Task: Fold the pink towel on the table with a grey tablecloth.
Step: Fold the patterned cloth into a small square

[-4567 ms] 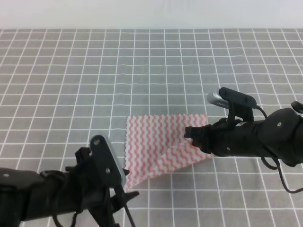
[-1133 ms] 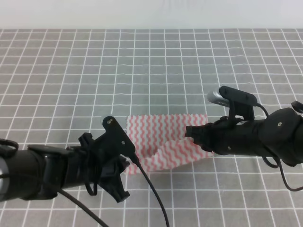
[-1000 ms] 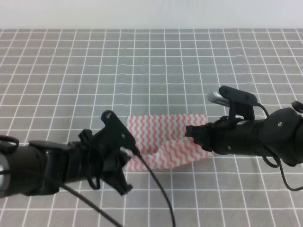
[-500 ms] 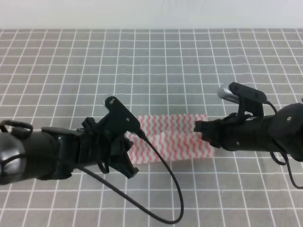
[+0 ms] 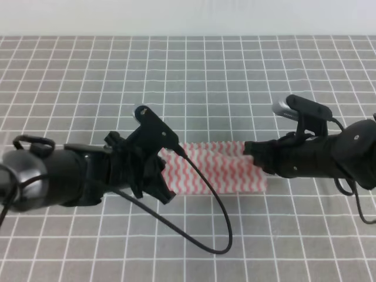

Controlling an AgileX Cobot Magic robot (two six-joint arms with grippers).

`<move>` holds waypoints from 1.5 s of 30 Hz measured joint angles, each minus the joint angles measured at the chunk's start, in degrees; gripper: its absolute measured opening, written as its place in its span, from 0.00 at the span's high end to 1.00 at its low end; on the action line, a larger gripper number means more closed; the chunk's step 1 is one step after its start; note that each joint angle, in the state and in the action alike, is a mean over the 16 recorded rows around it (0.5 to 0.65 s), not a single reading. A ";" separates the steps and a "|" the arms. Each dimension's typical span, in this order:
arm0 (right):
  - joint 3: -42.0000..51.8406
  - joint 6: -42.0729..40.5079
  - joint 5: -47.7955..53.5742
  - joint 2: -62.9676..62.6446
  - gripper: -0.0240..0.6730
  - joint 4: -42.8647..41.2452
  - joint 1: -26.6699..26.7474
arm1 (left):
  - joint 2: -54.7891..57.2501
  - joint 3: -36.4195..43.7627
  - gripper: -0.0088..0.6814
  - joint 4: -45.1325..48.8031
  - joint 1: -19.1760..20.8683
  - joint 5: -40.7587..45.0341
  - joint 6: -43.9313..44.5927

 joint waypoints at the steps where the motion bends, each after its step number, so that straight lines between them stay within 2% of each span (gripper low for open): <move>1: -0.32 0.01 0.23 0.34 0.99 0.01 -0.12 | 0.23 -0.30 0.99 -0.10 0.00 -0.11 0.06; 45: -5.36 -0.05 2.57 4.10 0.99 -0.27 -2.56 | 6.01 -6.71 0.99 -0.43 0.11 -3.63 2.15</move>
